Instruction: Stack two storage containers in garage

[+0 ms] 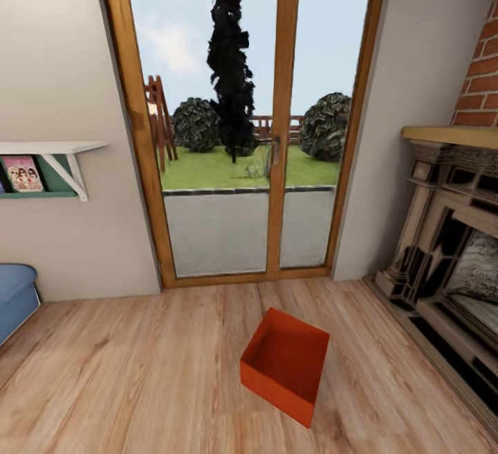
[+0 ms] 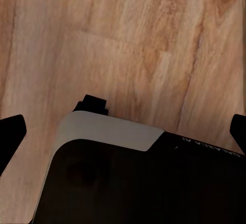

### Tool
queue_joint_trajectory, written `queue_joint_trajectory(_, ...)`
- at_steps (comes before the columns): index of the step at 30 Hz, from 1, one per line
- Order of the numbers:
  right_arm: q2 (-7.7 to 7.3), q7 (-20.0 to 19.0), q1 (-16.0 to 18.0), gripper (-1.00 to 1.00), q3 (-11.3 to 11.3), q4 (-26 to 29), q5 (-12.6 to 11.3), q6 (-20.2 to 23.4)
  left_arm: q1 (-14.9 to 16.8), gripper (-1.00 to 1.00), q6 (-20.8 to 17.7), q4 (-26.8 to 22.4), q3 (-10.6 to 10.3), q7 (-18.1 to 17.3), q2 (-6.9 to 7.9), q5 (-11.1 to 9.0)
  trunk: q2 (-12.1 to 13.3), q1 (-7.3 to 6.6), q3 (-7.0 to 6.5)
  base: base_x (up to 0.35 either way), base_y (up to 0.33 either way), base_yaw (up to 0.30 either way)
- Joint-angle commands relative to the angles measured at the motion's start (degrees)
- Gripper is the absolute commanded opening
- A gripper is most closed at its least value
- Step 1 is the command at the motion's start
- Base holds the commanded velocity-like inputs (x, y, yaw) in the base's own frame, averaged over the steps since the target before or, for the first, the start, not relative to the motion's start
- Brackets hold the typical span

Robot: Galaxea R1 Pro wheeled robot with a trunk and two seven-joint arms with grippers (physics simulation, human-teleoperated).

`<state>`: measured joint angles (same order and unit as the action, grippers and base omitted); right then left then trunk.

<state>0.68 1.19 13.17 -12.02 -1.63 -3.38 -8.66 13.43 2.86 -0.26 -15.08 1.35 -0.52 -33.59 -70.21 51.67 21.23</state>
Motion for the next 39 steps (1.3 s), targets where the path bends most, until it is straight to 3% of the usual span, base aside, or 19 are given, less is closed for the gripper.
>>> queue_joint_trajectory(1,0.03,0.1,0.1,1.0,-0.5,-0.2,-0.4,-0.3,0.0,1.0,0.1,0.0,-0.5,0.1,-0.01,-0.4,0.0,0.03,0.06,0.314,0.167,-0.239)
queue_joint_trajectory(23,-0.37,0.1,0.1,1.0,-0.5,-0.2,-0.3,-0.2,0.0,1.0,0.3,0.0,-0.5,0.1,-0.09,-0.4,0.0,0.03,0.06,0.291,0.199,-0.027)
queue_joint_trajectory(30,-0.1,0.2,0.1,1.0,-0.5,-0.2,-0.4,-0.3,0.0,1.0,0.5,0.0,-0.5,0.1,-0.09,-0.3,0.0,0.03,0.06,0.038,0.007,-0.031)
queue_joint_trajectory(39,0.02,0.2,0.1,1.0,-0.5,-0.2,-0.4,-0.3,0.0,1.0,0.5,0.0,-0.5,0.1,-0.09,-0.3,0.0,0.03,0.06,0.001,0.0,-0.247)
